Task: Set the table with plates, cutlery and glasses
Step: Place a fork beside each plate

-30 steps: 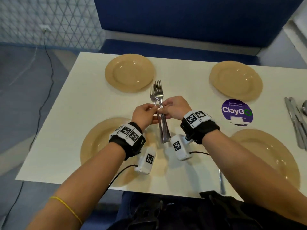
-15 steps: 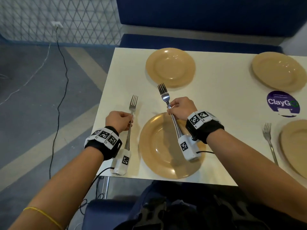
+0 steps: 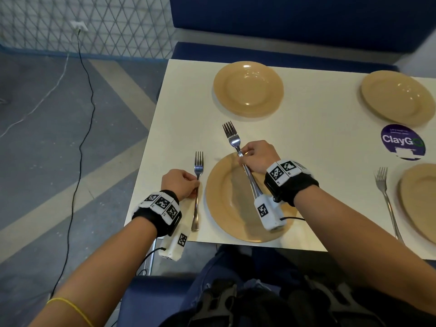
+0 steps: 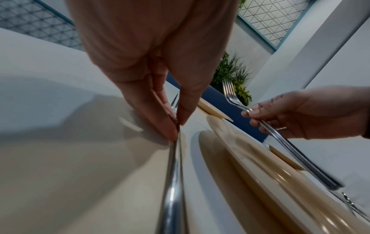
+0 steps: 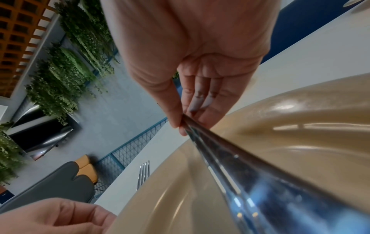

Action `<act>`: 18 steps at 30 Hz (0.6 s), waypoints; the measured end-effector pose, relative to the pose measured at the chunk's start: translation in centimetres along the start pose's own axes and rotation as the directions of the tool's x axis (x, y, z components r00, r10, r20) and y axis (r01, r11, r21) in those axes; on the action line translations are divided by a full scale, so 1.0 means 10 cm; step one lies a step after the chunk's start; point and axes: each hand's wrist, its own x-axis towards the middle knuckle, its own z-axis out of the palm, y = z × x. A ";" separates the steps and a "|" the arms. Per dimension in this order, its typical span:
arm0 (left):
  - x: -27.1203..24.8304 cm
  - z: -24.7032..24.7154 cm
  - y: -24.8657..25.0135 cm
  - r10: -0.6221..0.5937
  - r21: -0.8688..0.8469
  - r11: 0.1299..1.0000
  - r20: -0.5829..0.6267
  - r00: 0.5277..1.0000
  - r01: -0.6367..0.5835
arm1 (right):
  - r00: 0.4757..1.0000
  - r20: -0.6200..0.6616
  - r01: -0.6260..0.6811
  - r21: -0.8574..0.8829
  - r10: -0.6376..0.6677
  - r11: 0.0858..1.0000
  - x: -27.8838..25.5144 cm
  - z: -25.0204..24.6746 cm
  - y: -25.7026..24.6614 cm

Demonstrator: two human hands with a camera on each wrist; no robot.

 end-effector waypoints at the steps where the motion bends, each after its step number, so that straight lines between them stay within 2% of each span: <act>1: -0.01 0.00 0.00 0.000 -0.001 1.000 -0.004 1.000 0.000 | 1.000 -0.005 0.002 -0.002 -0.002 1.000 -0.01 -0.01 0.01; 6: -0.04 0.01 0.02 -0.001 -0.011 1.000 -0.004 1.000 0.001 | 1.000 -0.026 0.001 0.006 -0.001 1.000 -0.02 -0.06 0.03; 18: -0.09 0.06 0.01 0.006 -0.018 1.000 0.020 1.000 -0.006 | 1.000 0.013 -0.005 0.024 0.005 1.000 0.00 -0.01 0.01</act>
